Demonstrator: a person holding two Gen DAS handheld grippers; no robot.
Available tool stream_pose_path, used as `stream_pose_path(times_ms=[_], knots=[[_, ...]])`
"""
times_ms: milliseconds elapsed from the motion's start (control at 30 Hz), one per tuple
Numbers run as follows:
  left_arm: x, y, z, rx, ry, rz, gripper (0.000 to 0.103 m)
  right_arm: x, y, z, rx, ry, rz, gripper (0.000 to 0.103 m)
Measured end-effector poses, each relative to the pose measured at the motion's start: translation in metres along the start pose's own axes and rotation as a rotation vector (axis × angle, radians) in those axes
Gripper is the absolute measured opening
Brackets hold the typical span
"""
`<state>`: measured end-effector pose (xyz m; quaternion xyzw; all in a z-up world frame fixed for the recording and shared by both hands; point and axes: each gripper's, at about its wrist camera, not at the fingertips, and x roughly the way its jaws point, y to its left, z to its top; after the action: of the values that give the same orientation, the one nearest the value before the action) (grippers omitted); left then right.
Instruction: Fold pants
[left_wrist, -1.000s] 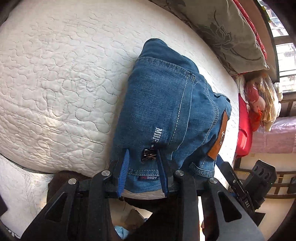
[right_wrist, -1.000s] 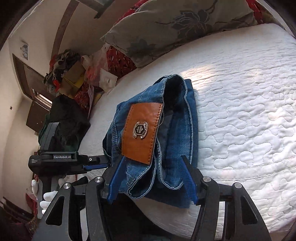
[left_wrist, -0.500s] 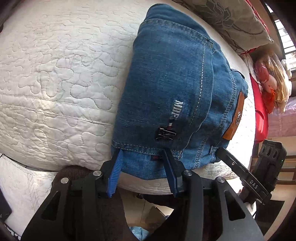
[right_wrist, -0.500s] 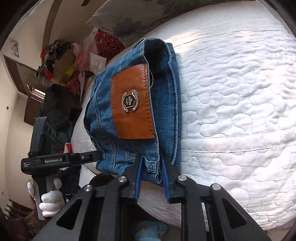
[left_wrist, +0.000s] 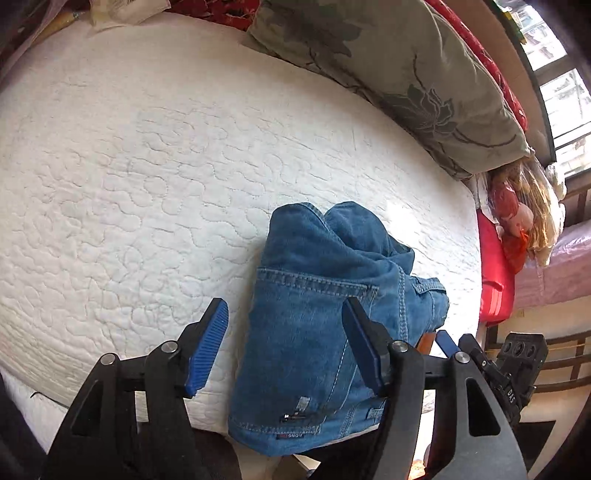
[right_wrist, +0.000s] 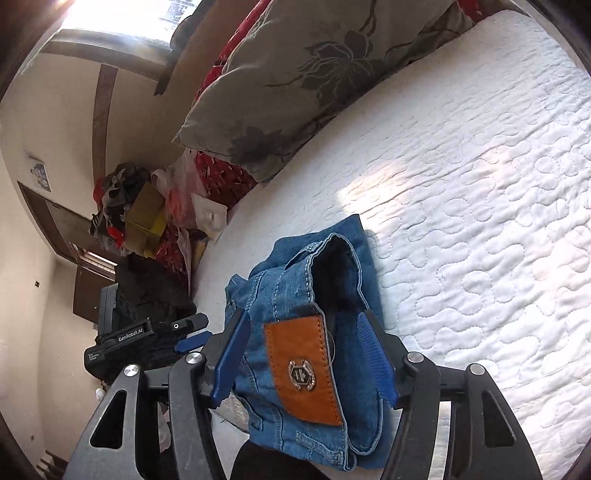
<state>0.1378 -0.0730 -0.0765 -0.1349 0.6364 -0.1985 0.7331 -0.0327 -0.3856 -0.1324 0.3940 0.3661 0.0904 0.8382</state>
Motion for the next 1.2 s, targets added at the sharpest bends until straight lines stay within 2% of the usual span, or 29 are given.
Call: stream_pose_path(times_ms=[67,100,133,167,200,267,300,367,467,533,633,733,800,933,1000,1200], knots=[[0.017,0.002,0.011,-0.037,0.037,-0.018,0.063,0.019,-0.001,0.01,0.001,0.018,-0.018,0.064],[0.026,0.0,0.015,-0.041,0.055,-0.009,0.063,0.03,-0.003,0.013,-0.004,0.036,-0.038,0.06],[0.036,-0.008,0.018,-0.043,0.063,0.008,0.063,0.039,-0.002,0.015,-0.011,0.053,-0.054,0.051],[0.04,-0.011,0.021,-0.044,0.056,0.025,0.063,0.046,0.0,0.018,-0.018,0.067,-0.028,0.021],[0.042,-0.017,0.024,-0.041,0.046,0.038,0.063,0.049,0.005,0.022,-0.034,0.069,0.01,0.013],[0.041,-0.02,0.032,-0.045,-0.01,0.053,0.062,0.046,0.022,0.029,-0.121,0.023,0.022,0.013],[0.044,-0.021,0.035,-0.046,-0.033,0.074,0.062,0.048,0.024,0.031,-0.152,0.022,0.007,0.013],[0.058,-0.016,0.039,-0.054,-0.03,0.141,0.062,0.06,0.014,0.031,-0.158,0.059,-0.062,0.013],[0.074,-0.004,0.038,-0.149,-0.021,0.104,0.062,0.073,-0.01,0.02,-0.135,0.116,-0.109,0.018],[0.072,-0.005,0.037,-0.17,-0.039,0.104,0.062,0.071,-0.017,0.016,-0.095,0.114,-0.078,0.02],[0.058,-0.008,0.033,-0.177,-0.057,0.093,0.062,0.058,-0.014,0.017,-0.077,0.117,-0.101,0.027],[0.036,-0.01,0.024,-0.154,-0.098,0.079,0.061,0.034,-0.002,0.017,-0.096,0.083,-0.11,0.039],[0.025,-0.007,0.017,-0.138,-0.107,0.064,0.061,0.019,0.005,0.013,-0.1,0.058,-0.114,0.054],[0.008,0.003,-0.004,-0.112,-0.121,0.072,0.061,0.002,0.01,-0.002,-0.083,0.043,-0.146,0.06],[0.003,0.015,-0.016,-0.12,-0.122,0.075,0.061,-0.002,0.01,-0.011,-0.062,0.039,-0.145,0.066],[0.003,0.047,-0.051,-0.19,-0.057,-0.001,0.061,-0.005,0.009,-0.042,-0.052,0.074,-0.134,0.07]])
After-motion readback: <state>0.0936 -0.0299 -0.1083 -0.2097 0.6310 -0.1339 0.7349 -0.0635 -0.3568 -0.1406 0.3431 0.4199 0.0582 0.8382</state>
